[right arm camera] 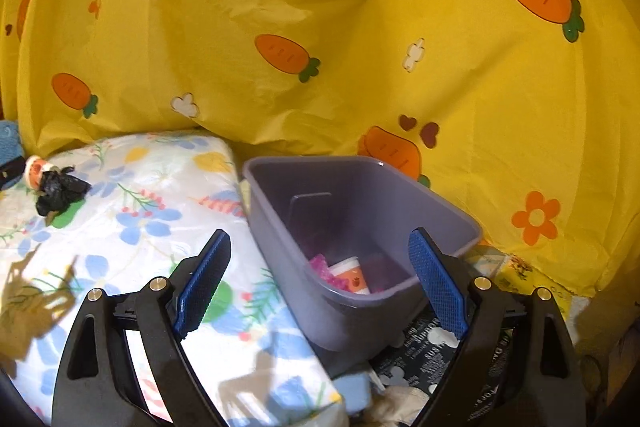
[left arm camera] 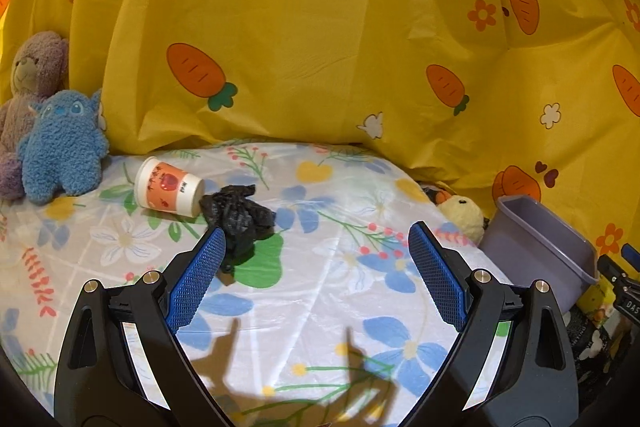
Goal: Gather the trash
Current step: 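Move both open grippers back over the bed toward the cup and black bag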
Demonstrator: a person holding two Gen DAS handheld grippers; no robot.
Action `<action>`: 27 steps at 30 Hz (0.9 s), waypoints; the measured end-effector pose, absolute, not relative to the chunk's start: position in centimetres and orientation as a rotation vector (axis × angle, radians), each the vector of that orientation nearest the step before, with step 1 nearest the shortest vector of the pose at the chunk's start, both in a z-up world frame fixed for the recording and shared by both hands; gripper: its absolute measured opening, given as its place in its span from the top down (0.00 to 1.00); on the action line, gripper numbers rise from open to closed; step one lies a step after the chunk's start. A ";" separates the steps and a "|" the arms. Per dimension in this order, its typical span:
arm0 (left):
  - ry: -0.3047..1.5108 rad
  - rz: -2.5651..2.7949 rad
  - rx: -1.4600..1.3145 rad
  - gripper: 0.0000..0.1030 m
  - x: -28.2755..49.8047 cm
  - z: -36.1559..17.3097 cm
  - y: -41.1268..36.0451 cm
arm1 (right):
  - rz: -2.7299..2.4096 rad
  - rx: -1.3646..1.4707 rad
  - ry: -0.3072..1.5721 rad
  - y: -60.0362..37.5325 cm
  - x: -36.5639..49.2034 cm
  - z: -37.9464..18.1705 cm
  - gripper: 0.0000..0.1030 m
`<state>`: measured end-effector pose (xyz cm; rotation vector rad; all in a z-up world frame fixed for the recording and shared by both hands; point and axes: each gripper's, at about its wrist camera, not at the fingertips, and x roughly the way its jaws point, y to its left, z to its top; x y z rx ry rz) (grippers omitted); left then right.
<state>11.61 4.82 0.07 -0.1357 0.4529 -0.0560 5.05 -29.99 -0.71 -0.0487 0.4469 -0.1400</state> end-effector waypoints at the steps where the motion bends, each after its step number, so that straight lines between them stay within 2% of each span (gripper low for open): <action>1: 0.452 -0.035 -0.136 0.11 11.5 0.1 5.6 | -0.103 -0.038 0.436 -29.1 5.4 -0.5 0.15; 14: 0.439 0.266 -0.176 0.11 11.1 1.7 18.0 | 0.368 -0.094 0.457 -10.2 14.2 0.6 0.15; 24: 0.456 0.270 -0.204 0.11 13.9 1.4 22.9 | 0.477 -0.186 0.560 1.4 20.9 -2.2 0.16; 27: 0.470 0.227 -0.207 0.11 15.5 0.8 23.4 | 0.469 -0.176 0.615 2.7 22.6 -3.4 0.22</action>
